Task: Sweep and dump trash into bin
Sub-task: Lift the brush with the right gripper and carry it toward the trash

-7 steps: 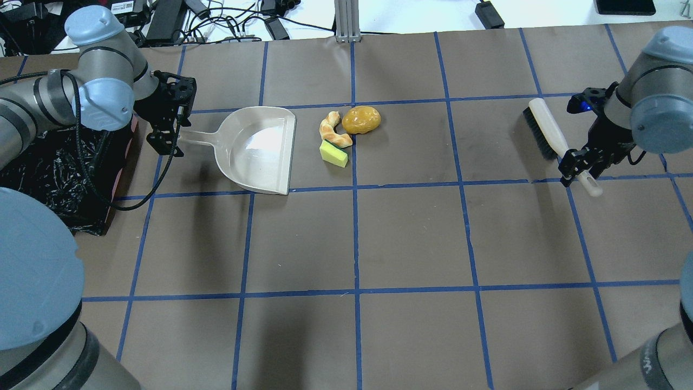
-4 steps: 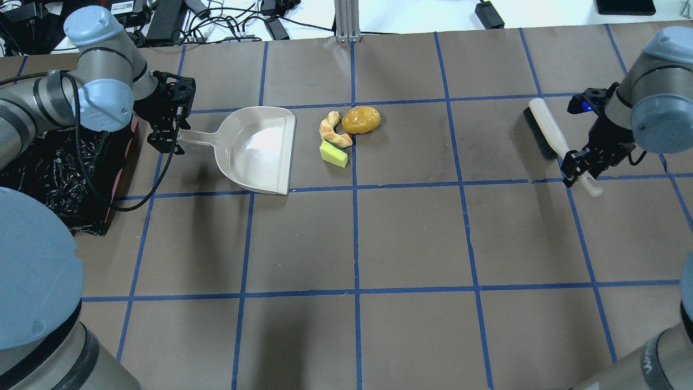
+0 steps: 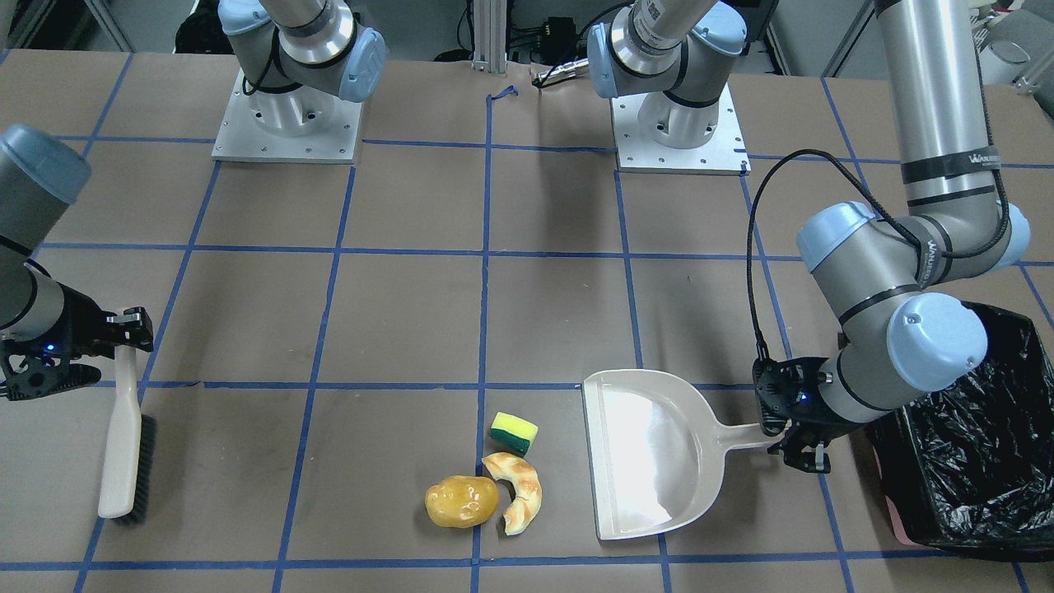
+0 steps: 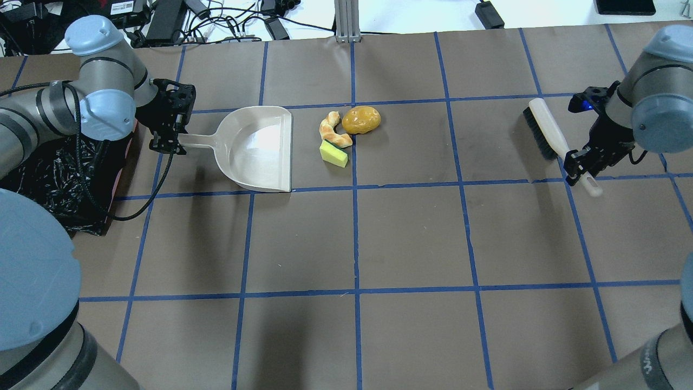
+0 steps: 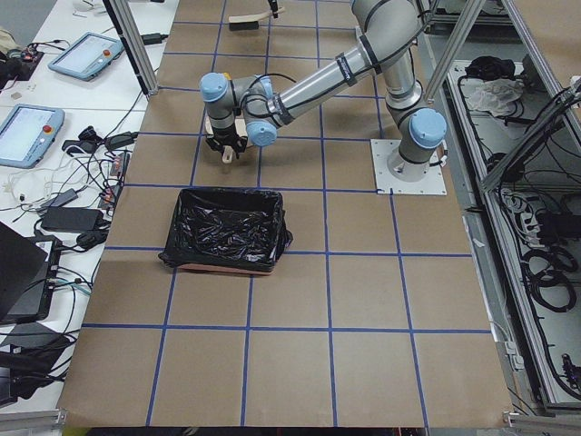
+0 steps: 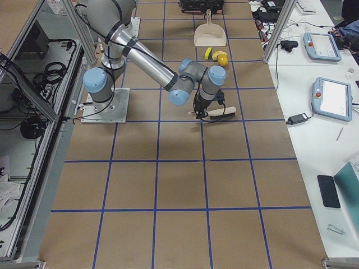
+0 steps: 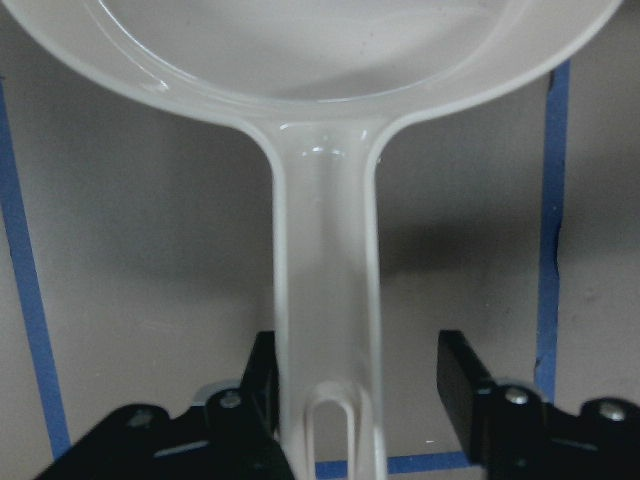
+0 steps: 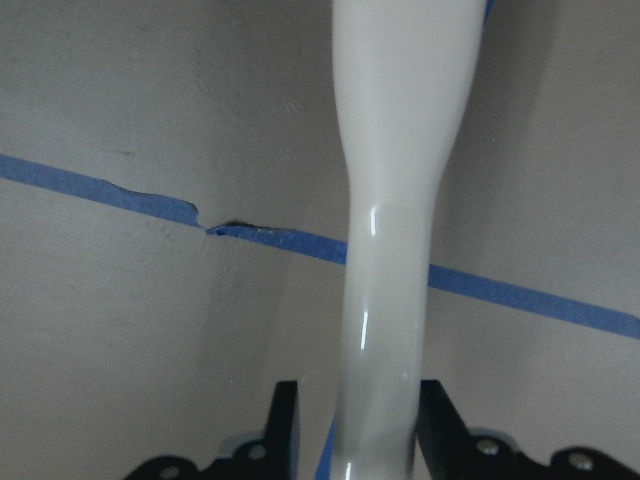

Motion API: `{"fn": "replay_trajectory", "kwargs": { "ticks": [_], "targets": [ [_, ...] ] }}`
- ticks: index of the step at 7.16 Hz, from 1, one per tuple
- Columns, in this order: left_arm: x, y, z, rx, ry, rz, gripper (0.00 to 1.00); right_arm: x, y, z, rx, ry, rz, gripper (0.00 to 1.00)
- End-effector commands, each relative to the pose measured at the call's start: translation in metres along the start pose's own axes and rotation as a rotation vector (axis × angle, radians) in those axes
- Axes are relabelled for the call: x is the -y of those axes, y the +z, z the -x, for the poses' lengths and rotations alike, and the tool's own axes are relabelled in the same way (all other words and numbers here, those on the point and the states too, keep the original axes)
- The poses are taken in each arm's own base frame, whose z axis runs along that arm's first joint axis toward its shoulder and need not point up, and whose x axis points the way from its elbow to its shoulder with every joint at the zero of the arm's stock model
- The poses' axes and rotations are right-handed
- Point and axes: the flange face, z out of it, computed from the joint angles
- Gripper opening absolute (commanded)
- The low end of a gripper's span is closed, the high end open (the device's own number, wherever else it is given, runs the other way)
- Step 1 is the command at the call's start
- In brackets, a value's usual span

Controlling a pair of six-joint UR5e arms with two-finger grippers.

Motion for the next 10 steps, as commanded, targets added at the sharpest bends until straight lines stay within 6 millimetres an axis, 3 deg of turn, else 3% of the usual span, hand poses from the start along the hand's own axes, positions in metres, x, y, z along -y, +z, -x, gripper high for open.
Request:
{"fn": "replay_trajectory", "kwargs": {
  "ticks": [1,2,3,4,6,8,10],
  "targets": [
    [-0.001,-0.007,0.003,0.02,0.0,0.007,0.13,0.001,-0.001,0.0,0.002,-0.001,0.0,0.1],
    [-0.001,-0.005,0.003,0.016,-0.003,0.007,0.24,0.001,-0.001,-0.001,0.001,-0.001,0.001,0.0],
    [-0.001,-0.007,0.003,0.021,-0.002,0.004,0.16,0.001,-0.002,-0.001,0.003,0.002,0.001,0.0],
    [-0.001,-0.008,0.004,0.023,-0.003,0.004,0.0,0.0,-0.003,0.0,0.003,0.004,-0.001,0.0],
    [0.003,-0.006,0.005,0.019,-0.005,0.007,0.0,0.003,-0.015,0.007,0.014,0.113,-0.005,0.0],
    [0.006,-0.016,0.013,0.027,-0.003,0.021,0.0,0.012,-0.035,0.049,0.053,0.189,-0.04,0.0],
    [0.025,-0.018,0.019,0.008,0.001,0.08,0.0,0.035,-0.039,0.11,0.029,0.19,-0.05,0.0]
  ]
}}
